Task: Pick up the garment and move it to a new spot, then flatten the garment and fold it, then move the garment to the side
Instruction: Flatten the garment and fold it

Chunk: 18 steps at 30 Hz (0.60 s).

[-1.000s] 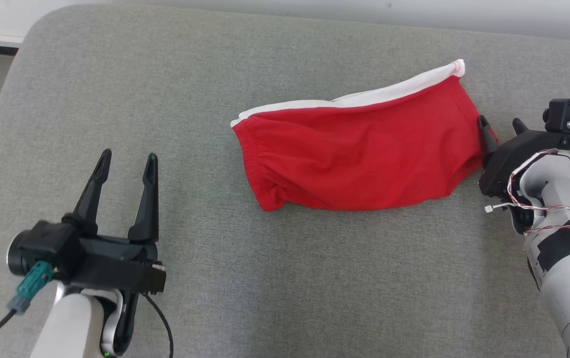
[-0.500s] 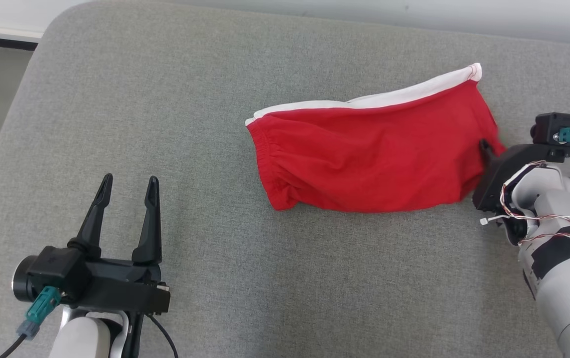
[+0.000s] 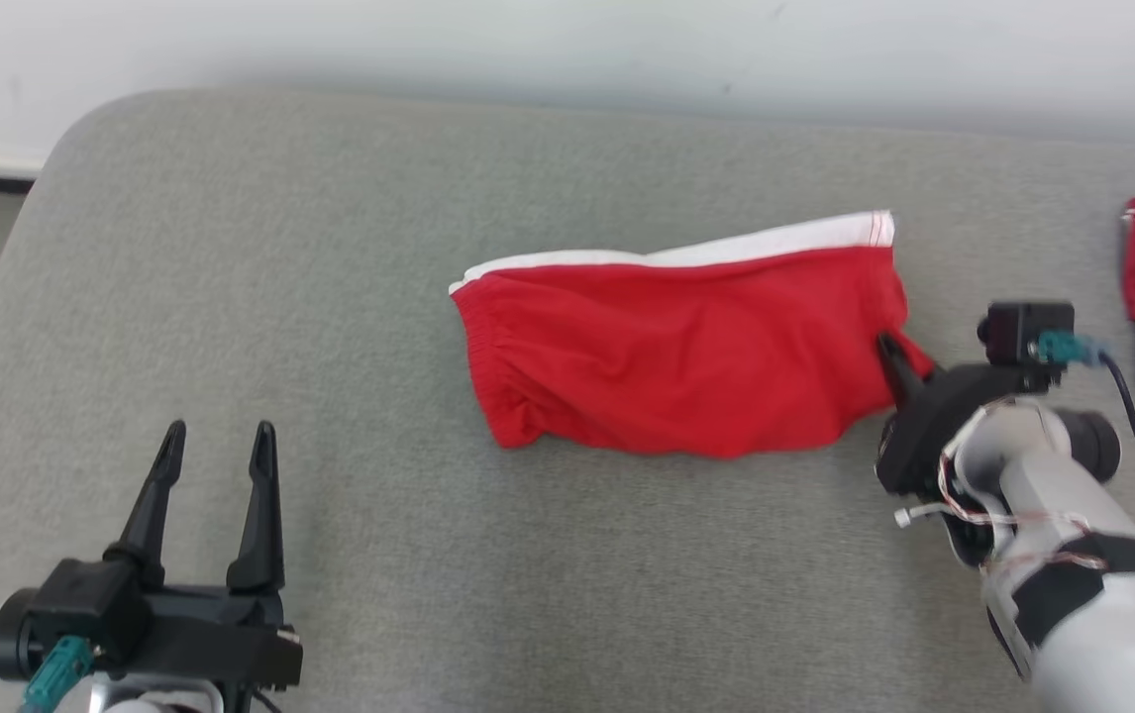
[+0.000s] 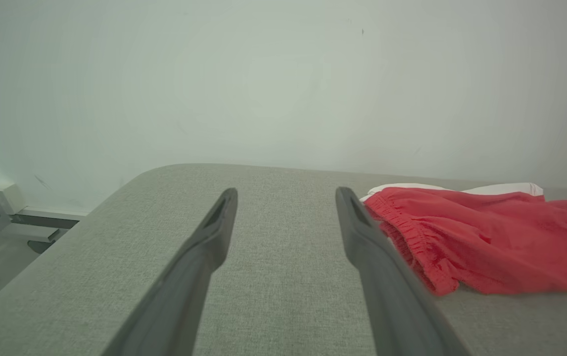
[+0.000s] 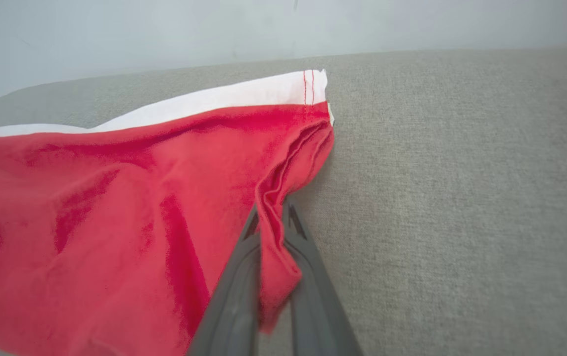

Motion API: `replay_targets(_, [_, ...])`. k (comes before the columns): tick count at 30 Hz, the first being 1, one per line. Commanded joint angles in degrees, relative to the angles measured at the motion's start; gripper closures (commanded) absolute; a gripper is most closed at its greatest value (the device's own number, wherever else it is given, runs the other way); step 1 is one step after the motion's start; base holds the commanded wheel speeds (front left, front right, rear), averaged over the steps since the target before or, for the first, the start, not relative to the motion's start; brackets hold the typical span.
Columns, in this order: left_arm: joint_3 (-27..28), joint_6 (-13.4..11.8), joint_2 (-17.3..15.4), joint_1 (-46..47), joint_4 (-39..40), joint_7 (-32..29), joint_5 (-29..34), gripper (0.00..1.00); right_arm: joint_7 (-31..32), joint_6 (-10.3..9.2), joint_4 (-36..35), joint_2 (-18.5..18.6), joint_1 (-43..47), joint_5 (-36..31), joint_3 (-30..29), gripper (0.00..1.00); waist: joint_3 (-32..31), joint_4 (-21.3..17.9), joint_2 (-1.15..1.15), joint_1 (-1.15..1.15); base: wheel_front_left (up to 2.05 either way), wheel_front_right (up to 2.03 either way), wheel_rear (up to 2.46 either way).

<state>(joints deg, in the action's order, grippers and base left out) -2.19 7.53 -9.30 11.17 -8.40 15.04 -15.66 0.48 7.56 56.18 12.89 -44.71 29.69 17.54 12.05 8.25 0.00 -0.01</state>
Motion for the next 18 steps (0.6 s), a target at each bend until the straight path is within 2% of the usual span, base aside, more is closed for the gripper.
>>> replay_targets(1, [0.2,-0.1,-0.4,-1.6,0.3,0.2,0.8,0.00,0.0,-0.12,-2.8,1.4,3.5,2.4,0.8,1.00,-2.8,-2.8,0.00,0.01,0.00,0.00,0.00])
replay_targets(8, [0.5,-0.1,-0.4,-4.1,1.1,0.2,1.2,0.00,1.1,-0.12,-12.1,4.5,14.8,8.8,0.8,1.00,-5.0,-5.0,0.00,0.01,0.00,0.00,0.00])
replay_targets(14, [0.5,-0.1,-0.3,-5.0,2.0,0.2,1.4,0.00,3.0,-0.12,-17.8,6.1,21.7,9.8,-0.8,1.00,-5.3,-5.8,0.00,0.01,0.00,0.00,0.00])
replay_targets(16, [0.6,-0.1,-0.4,-5.1,2.1,0.2,1.3,0.00,3.7,-0.12,-19.4,6.8,22.7,8.6,-1.9,0.00,-5.2,-6.1,0.00,0.01,0.00,0.00,0.00])
replay_targets(18, [0.7,-0.1,-0.4,-5.3,2.3,0.2,1.3,0.00,4.9,-0.12,-21.1,6.4,22.3,7.1,-4.0,0.00,-5.2,-6.4,0.00,0.01,0.00,0.00,0.00])
